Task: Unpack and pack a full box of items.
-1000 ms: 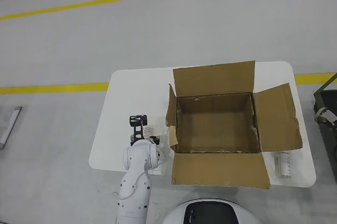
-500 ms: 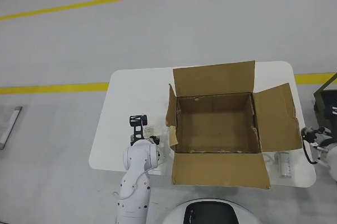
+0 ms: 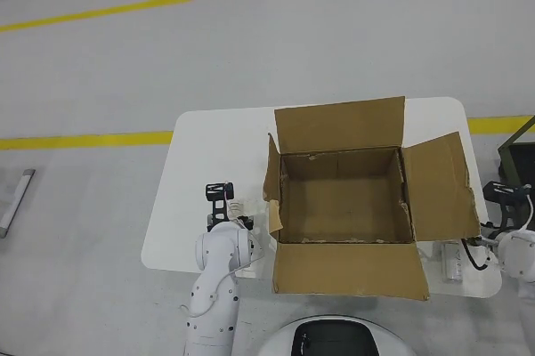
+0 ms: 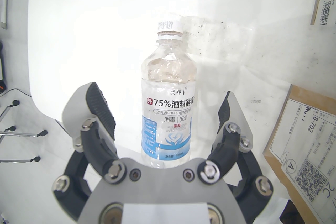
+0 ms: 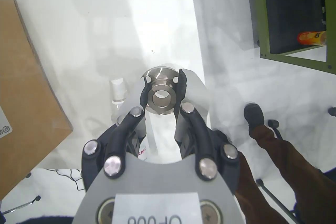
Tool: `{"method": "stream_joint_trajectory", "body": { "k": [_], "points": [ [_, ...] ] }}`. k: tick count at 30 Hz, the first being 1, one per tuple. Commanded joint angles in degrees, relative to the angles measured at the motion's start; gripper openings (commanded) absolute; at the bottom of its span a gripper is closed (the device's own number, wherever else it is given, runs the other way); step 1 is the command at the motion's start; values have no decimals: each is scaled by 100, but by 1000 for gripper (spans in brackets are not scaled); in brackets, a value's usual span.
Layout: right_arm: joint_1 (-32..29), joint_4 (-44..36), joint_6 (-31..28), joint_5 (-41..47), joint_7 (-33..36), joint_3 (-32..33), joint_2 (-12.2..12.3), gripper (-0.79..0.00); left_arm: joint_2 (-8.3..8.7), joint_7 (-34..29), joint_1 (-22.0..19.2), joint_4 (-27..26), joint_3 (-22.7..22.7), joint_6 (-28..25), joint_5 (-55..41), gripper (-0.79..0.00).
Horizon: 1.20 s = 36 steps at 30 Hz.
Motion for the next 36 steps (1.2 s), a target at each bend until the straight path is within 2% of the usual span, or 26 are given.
{"method": "stream_joint_trajectory", "body": {
  "k": [1,2,4,8,12,15,18,20,21,22,23,27,29,32,36],
  "points": [
    [8,14,-5,-20,24,-64,2,-751,0,0,0,0,0,0,0,0],
    [15,15,16,-32,24,-92,2,-656,0,0,0,0,0,0,0,0],
    [19,23,50,-48,28,-151,0,-597,0,0,0,0,0,0,0,0],
    [17,35,98,-100,70,-237,3,-536,0,0,0,0,0,0,0,0],
    [-51,-72,193,-67,78,-245,1,-403,0,0,0,0,0,0,0,0],
    [-114,-302,265,150,-76,-188,-10,-409,0,0,0,0,0,0,0,0],
    [-261,-601,157,812,-699,56,-35,-434,0,0,0,0,0,0,0,0],
    [-425,-831,3,1263,-1467,294,-60,-529,0,0,0,0,0,0,0,0],
    [-560,-909,-82,1456,-1854,410,-74,-603,0,0,0,0,0,0,0,0],
    [-678,-1054,-232,1640,-2266,507,-88,-742,0,0,0,0,0,0,0,0],
    [-822,-1066,-372,1825,-2634,603,-102,-785,0,0,0,0,0,0,0,0],
    [-1195,-1287,-883,2221,-3862,865,-142,-785,0,0,0,0,0,0,0,0],
    [-1302,-1390,-1125,2318,-4260,966,-148,-785,0,0,0,0,0,0,0,0],
    [-1339,-1558,-1501,2483,-4565,1059,-143,-785,0,0,0,0,0,0,0,0],
    [-1166,-1644,-2012,2797,-4605,1057,-112,-785,0,0,0,0,0,0,0,0]
  ]
}}
